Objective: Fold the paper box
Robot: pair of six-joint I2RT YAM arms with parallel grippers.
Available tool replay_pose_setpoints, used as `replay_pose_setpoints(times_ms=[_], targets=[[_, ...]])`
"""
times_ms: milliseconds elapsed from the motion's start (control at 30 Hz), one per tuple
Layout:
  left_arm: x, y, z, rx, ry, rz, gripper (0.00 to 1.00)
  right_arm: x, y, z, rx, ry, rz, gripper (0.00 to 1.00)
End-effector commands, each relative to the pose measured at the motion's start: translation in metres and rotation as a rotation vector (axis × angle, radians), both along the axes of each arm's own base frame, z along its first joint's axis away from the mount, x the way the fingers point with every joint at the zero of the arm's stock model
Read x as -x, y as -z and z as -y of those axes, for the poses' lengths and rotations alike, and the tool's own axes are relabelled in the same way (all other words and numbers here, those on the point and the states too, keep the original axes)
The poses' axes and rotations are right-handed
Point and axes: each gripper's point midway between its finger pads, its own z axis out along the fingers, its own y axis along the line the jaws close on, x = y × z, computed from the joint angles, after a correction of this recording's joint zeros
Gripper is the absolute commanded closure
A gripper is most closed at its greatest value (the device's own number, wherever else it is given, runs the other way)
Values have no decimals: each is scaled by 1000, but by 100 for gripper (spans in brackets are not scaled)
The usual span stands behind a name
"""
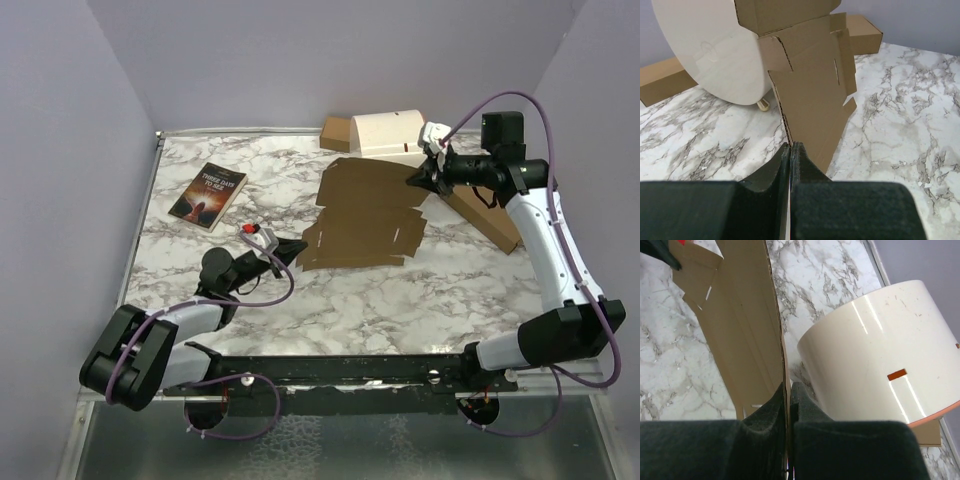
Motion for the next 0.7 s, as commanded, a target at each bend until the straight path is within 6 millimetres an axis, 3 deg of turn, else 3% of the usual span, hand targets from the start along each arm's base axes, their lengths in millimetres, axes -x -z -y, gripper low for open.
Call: replay_pose_setpoints(times_ms=[0,233,367,500,667], targets=[[8,-7,4,29,66,48,100,-40,-5,-1,-27,71,90,99],[-11,12,-4,-20,8,39,100,-53,6,-14,-65,17,51,99],[-16,13,-13,-4,-11,45,100,-54,11,-15,-62,3,50,99],[-4,3,-9,47,65,42,100,-47,7,-16,-54,-34,78,99],[18,-25,1,165,192,-13,100,-18,-12,-21,-59,-140,140,99]])
